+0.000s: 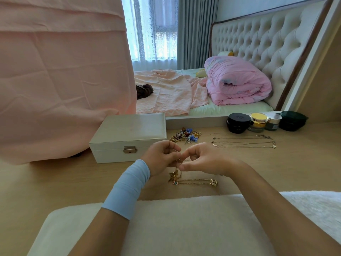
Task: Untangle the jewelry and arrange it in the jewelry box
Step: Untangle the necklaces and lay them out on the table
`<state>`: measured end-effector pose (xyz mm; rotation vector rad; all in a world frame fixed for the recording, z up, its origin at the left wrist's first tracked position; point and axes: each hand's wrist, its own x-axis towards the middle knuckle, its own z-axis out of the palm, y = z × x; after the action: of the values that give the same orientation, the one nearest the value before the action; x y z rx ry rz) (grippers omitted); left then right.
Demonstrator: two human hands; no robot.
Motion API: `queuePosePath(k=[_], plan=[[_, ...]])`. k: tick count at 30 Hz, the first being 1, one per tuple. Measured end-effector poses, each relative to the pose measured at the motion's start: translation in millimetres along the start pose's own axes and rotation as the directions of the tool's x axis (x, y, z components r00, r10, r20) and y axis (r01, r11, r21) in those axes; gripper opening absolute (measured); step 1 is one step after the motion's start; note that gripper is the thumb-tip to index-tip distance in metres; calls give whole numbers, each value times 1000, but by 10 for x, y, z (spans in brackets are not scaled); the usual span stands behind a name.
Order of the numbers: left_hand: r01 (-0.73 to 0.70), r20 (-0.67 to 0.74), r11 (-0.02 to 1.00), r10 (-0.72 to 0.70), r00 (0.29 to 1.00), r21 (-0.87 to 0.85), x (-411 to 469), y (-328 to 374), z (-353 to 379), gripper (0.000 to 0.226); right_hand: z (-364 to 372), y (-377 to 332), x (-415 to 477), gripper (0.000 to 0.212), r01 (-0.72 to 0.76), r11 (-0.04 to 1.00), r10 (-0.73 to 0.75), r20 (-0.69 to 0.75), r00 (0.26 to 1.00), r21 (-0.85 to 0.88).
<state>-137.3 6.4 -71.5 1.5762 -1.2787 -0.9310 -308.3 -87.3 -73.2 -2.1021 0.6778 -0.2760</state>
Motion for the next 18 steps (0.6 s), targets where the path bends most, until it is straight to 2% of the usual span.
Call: queuePosePath(k=[5,10,15,18], plan=[[70,-19,979,-75,997,-192,-6,10,1,14,82,20,33,41,54,998,-55,-131,990,-14],[135,20,950,-135,991,-282,-23,46,-4,14,113,34,43,34,59,985,-90,-191,977,-162],[142,16,960,-143,990,-241,-28,47,-33,10,123,42,47,16,133,988,-146,-194,970,-81],[146,32,984,-143,989,-106,-22,18,-73,9,93,45,48,10,152,988,-154,-168,974,-27]])
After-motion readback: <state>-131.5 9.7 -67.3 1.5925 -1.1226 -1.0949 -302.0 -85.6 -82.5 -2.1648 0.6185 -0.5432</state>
